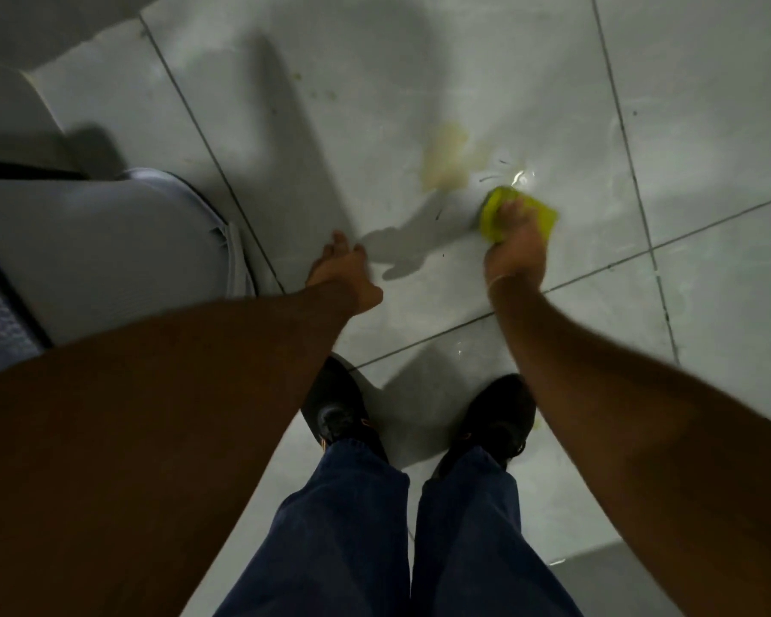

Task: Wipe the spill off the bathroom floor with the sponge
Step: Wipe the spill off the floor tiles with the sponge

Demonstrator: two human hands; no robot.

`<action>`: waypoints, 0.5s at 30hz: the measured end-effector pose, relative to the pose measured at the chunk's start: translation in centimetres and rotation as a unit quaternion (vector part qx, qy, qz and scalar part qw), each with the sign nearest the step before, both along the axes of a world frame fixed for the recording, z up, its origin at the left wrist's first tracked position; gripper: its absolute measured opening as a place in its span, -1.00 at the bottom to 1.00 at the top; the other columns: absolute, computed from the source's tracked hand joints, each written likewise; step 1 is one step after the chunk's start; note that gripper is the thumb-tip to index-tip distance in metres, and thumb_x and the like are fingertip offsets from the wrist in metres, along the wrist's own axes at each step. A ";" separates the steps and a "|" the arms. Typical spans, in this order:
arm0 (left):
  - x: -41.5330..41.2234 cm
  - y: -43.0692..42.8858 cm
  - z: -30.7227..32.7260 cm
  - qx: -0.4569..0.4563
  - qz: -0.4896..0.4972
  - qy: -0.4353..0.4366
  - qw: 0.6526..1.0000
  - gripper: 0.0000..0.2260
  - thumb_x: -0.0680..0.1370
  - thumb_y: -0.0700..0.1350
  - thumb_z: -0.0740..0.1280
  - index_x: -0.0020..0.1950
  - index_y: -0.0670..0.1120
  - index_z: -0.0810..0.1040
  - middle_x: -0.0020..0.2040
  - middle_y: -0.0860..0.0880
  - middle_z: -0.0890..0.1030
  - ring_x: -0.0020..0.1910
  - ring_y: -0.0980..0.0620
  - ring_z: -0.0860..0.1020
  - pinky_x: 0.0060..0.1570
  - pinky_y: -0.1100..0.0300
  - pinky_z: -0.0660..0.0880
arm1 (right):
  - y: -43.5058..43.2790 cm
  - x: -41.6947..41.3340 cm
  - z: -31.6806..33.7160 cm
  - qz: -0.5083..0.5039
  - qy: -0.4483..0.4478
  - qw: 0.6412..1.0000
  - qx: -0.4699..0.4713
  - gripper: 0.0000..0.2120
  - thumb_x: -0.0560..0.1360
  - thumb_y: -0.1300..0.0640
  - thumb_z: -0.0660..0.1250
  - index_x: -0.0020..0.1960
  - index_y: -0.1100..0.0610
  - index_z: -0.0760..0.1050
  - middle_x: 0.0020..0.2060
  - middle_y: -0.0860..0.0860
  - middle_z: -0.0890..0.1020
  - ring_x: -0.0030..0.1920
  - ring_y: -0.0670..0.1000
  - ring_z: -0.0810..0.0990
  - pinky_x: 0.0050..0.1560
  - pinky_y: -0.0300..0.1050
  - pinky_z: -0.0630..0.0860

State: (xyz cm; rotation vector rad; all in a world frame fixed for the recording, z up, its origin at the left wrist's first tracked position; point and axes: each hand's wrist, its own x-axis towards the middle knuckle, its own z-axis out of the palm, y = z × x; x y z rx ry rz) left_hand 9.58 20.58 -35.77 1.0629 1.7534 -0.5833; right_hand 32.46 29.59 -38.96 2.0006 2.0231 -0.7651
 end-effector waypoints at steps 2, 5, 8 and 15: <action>-0.1 0.1 0.2 -0.009 -0.007 -0.006 1.000 -0.20 0.60 0.04 0.34 0.72 -0.07 -0.02 0.70 -0.19 -0.21 0.69 -0.23 -0.05 0.64 -0.11 0.10 | -3.3 -1.7 0.0 0.129 0.010 0.991 -0.021 -0.34 0.47 0.40 0.25 0.54 0.20 0.23 0.53 0.16 0.30 0.54 0.20 0.22 0.55 0.08 0.17; -0.3 0.0 0.0 -0.013 -0.018 -0.015 1.000 -0.17 0.58 0.03 0.36 0.72 -0.07 -0.04 0.70 -0.20 -0.24 0.69 -0.24 -0.07 0.63 -0.14 0.11 | -5.2 -0.7 0.4 0.322 0.046 0.945 -0.029 -0.35 0.41 0.38 0.26 0.49 0.10 0.36 0.50 0.05 0.39 0.53 0.12 0.29 0.51 0.06 0.24; -0.7 -0.5 -0.2 -0.008 -0.023 -0.019 1.000 -0.16 0.56 0.02 0.37 0.72 -0.06 -0.04 0.70 -0.20 -0.24 0.69 -0.24 -0.06 0.63 -0.14 0.12 | -1.8 1.5 0.1 0.357 0.016 0.934 0.018 -0.39 0.45 0.33 0.28 0.45 -0.02 0.41 0.44 0.01 0.47 0.46 0.10 0.40 0.48 0.12 0.27; -1.0 -1.3 -0.8 0.006 -0.049 -0.018 0.999 -0.14 0.56 0.02 0.35 0.72 -0.03 -0.08 0.70 -0.18 -0.24 0.70 -0.21 -0.08 0.64 -0.11 0.08 | 3.0 0.5 -0.3 0.082 -0.065 0.994 0.026 -0.47 0.54 0.28 0.22 0.51 0.14 0.31 0.48 0.19 0.39 0.48 0.21 0.33 0.51 0.07 0.22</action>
